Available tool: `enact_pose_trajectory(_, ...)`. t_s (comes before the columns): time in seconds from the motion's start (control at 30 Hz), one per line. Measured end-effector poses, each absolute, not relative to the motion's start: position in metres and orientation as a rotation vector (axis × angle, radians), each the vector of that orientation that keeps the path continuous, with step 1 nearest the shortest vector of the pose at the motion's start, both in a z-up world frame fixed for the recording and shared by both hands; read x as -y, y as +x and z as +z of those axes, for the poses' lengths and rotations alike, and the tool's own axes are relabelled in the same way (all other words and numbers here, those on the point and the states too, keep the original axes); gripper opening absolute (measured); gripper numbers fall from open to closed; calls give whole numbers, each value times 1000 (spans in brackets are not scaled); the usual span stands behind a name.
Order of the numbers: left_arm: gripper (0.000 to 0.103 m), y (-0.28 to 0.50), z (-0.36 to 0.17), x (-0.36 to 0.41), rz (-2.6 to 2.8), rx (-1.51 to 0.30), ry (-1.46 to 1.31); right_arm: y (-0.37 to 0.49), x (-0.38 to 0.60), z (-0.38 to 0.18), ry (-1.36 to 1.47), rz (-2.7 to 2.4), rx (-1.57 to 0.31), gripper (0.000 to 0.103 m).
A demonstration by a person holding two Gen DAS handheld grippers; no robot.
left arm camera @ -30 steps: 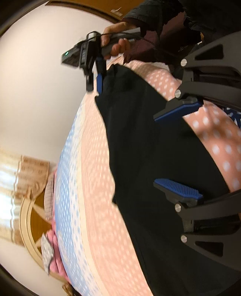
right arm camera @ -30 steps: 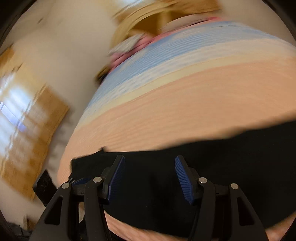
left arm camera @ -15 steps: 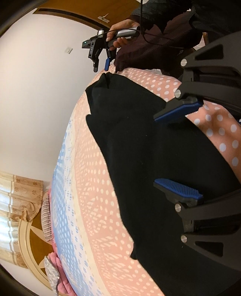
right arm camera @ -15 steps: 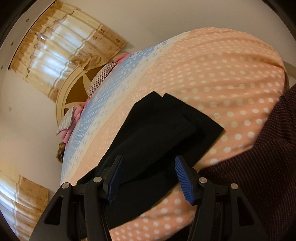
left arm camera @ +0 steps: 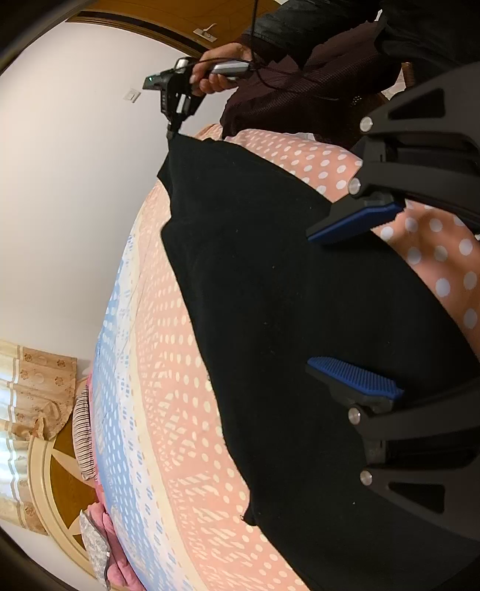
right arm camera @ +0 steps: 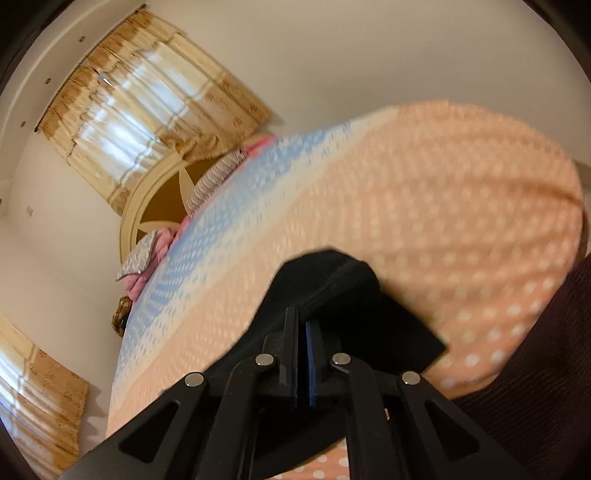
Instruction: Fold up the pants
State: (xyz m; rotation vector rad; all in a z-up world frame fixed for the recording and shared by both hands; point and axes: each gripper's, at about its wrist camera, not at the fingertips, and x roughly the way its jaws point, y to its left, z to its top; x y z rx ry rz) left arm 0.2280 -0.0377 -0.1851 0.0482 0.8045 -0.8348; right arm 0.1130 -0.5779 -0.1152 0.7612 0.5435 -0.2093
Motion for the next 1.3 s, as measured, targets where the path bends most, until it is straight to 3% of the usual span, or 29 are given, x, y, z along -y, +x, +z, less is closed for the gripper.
enact_pose_trajectory(0.57,67,226,-188,34,-839,-817,51,94,586,-178,764,-329,-683,3)
enact_pose_trajectory(0.63,67,226,-188,34,-839,-818,50,96,581,-172,706,-338,-706,12)
enact_pose_trajectory(0.7,67,227,-189,35,-839,-819,48,94,579,-161,647,-377,-705,46)
enact_pose_trajectory(0.73,67,227,-189,35,-839,-819,46,91,581,-155,638,-389,-693,48)
enact_pose_trajectory(0.87,74,226,-187,38,-847,-821,36,91,593,-129,613,-385,-639,48)
enact_pose_trajectory(1.3,74,226,-186,41,-827,-817,64,177,568,-104,450,-213,-647,48)
